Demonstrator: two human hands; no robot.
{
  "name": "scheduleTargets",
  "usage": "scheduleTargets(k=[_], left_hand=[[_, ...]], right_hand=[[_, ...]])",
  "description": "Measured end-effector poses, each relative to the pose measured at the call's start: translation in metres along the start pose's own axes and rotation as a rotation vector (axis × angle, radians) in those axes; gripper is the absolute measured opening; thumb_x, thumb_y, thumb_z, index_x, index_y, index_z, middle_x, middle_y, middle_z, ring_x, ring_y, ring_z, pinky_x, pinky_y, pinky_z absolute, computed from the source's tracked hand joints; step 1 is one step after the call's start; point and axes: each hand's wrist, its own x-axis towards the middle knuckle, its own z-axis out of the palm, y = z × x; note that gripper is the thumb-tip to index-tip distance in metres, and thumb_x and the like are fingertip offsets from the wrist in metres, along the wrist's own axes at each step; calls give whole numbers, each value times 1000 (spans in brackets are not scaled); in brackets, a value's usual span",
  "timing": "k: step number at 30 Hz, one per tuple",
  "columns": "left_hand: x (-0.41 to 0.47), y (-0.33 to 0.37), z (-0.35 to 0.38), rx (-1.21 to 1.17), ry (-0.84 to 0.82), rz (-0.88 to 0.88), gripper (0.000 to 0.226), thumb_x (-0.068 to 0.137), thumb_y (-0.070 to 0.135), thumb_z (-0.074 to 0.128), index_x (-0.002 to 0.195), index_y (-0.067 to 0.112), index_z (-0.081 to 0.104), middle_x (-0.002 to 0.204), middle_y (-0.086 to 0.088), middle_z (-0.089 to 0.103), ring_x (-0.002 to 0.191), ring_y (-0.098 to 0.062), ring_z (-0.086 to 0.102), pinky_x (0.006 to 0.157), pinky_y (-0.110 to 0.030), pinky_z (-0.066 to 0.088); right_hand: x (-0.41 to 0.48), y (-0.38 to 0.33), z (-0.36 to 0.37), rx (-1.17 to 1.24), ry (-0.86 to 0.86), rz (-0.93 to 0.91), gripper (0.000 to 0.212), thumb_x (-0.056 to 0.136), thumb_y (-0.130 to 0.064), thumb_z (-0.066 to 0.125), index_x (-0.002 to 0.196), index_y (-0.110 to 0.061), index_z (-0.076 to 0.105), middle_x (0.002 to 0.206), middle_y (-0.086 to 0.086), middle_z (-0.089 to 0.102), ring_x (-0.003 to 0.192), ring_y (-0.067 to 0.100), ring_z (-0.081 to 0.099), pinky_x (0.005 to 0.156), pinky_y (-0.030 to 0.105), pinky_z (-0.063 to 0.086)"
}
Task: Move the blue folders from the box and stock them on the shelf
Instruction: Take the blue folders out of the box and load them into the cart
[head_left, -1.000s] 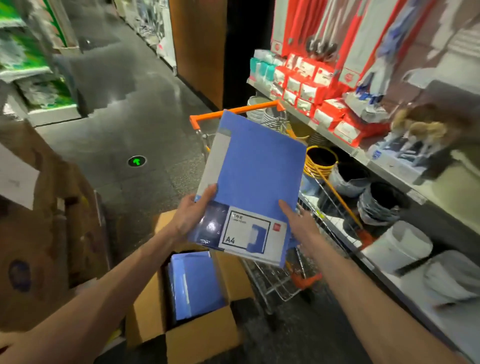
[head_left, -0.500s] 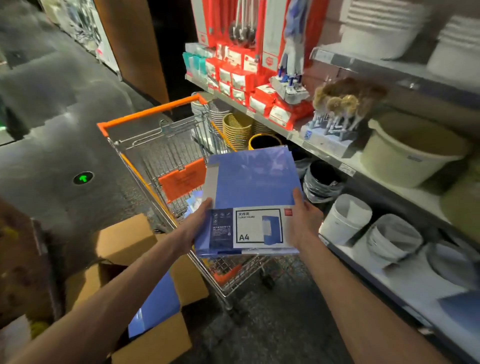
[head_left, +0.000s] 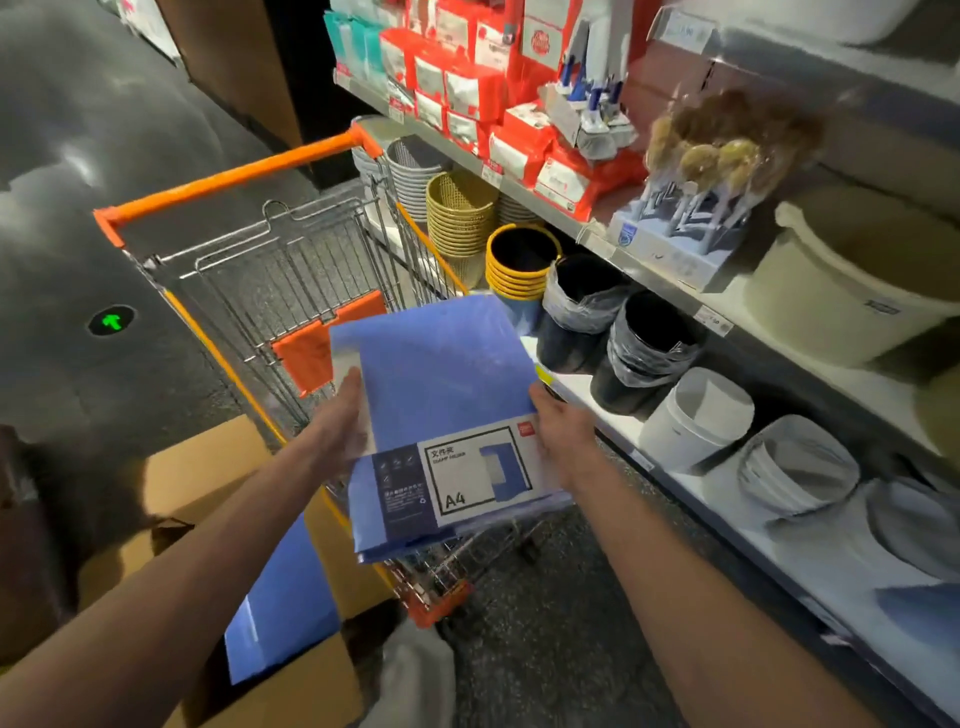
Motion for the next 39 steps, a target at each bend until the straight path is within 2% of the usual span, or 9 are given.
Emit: scheduleTargets(k=[3,6,10,14,17,21,24,29,39], left_hand=[[63,-3,-14,11,264,18,60,101,52,49,131,1,53,124,-5,64,106,-27,65,78,-36,56],[120,-11,-31,58,337,10,88,80,73,64,131,2,59,127,-15,67,108,-34,67,93,-49,56],[173,-22,-32,134,384,-44,64,97,52,53,133,0,58,127,-17,64,107,-29,65,86,-38,53],[214,-31,-22,261,445,-149,81,95,65,44,149,4,42,146,-18,52,130,-39,53,96,-47,52],[242,-36,-7,234,405,-222,77,101,59,42,156,6,27,153,-14,43,132,-38,51,73,-38,51],[276,-50,-2,277,364,-248,68,98,60,46,143,10,40,136,-17,58,118,-40,61,92,-50,54],[285,-57,4,354,382,-239,49,104,49,42,128,6,47,117,-9,60,102,-31,62,82,-40,53],[287,-57,7,598,362,-168,47,108,43,33,117,1,54,109,-13,56,99,-26,56,78,-34,41],[250,-59,-30,753,200,-126,53,88,36,54,130,3,56,111,-21,71,92,-35,71,79,-40,59]], right_hand=[[42,-6,30,-263,-60,8,39,96,-34,58,65,-12,64,61,-4,60,74,23,56,69,36,46],[75,-13,58,-423,-76,65,32,92,-26,59,66,-7,58,56,-3,52,64,21,48,61,31,35],[108,-18,94,-470,-62,115,31,88,-15,54,59,-17,44,68,4,44,67,19,40,54,31,27],[127,-14,114,-497,-139,175,47,90,-15,56,44,-18,45,62,-9,38,62,14,35,56,30,27],[139,-8,117,-525,-133,218,31,92,-19,55,62,-16,48,64,2,40,62,16,32,58,31,25],[156,3,115,-547,-127,274,27,93,-18,52,70,-7,61,69,9,58,67,17,45,59,29,32],[164,3,116,-543,-133,288,33,96,-20,51,107,8,65,105,22,69,84,26,60,71,35,45],[166,4,117,-570,-196,270,31,100,-25,49,117,-5,66,113,12,69,106,29,63,96,46,52],[125,7,106,-579,-259,159,25,101,-19,42,81,-10,54,71,1,49,62,16,40,54,29,29]])
